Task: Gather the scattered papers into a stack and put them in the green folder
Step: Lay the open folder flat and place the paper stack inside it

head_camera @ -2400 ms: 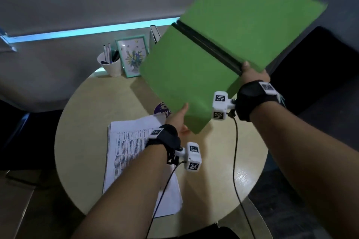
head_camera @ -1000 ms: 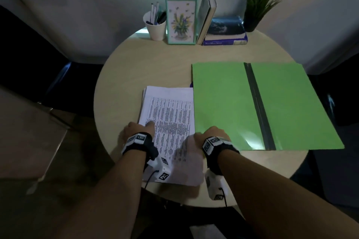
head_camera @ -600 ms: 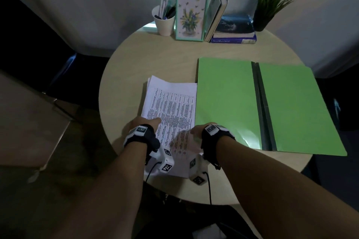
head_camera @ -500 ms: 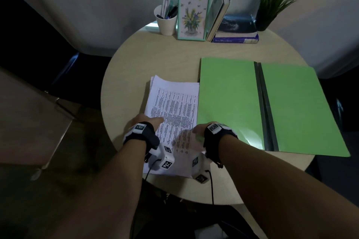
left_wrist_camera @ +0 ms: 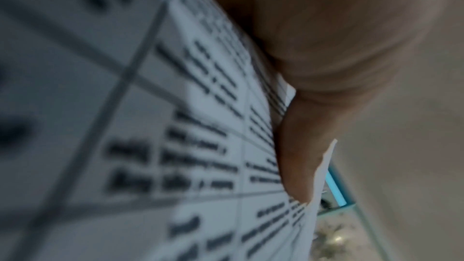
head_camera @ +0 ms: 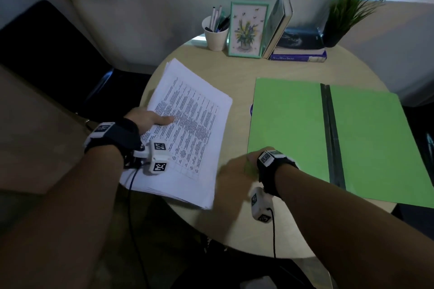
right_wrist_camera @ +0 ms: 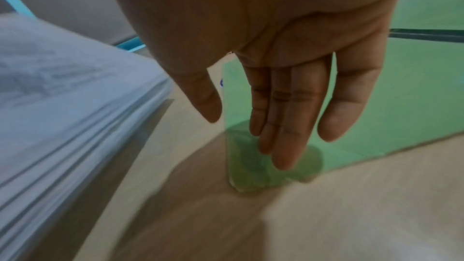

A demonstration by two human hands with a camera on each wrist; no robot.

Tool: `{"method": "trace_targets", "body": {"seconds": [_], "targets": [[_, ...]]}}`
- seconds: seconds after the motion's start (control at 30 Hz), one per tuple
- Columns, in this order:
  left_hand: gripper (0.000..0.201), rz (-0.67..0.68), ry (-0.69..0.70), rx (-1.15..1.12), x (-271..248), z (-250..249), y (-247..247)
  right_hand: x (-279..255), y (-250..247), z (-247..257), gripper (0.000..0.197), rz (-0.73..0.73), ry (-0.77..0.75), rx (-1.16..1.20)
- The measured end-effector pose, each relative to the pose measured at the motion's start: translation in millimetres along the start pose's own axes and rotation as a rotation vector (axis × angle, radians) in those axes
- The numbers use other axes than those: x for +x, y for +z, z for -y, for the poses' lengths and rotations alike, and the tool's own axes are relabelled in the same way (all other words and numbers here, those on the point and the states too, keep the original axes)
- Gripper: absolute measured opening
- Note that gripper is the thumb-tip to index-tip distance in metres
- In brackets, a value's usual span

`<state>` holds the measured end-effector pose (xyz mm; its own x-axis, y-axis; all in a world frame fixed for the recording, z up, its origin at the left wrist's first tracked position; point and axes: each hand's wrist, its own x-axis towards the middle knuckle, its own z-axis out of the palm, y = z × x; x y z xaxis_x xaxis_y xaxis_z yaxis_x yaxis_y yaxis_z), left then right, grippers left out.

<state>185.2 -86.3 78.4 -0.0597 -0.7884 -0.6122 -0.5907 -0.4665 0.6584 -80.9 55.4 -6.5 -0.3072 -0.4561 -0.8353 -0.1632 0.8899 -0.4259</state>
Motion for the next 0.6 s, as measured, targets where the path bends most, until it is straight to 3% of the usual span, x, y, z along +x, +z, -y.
{"method": "trace_targets", "body": {"seconds": [0.07,0.13,0.23,0.27,0.37,0.47,0.6], "targets": [[0.047,0.023,0.058,-0.125,-7.7,-13.1,-12.6,0.1,-0.4,5.3,0.044,-0.039,-0.043,-0.043],[0.043,0.045,0.116,-0.193,-15.7,-30.1,-18.9,-1.6,3.5,21.6,0.049,-0.045,-0.112,-0.05],[0.054,0.099,0.197,-0.251,-28.2,-58.9,-18.0,4.5,0.7,48.8,0.097,-0.079,-0.142,0.063],[0.06,0.119,0.223,-0.251,-31.2,-68.6,-16.2,3.1,-4.0,57.1,0.105,-0.08,-0.154,0.143],[0.065,0.182,0.276,-0.236,-44.1,-100.8,-2.4,-32.0,-28.7,74.0,0.091,0.05,-0.207,0.453],[0.062,0.247,0.347,-0.248,-59.3,-133.7,23.1,-35.9,-57.7,75.3,0.11,0.203,-0.244,0.832],[0.032,0.358,0.364,-0.31,-68.8,-165.8,72.5,-39.6,-99.4,56.1,0.131,0.471,-0.328,1.257]]}}
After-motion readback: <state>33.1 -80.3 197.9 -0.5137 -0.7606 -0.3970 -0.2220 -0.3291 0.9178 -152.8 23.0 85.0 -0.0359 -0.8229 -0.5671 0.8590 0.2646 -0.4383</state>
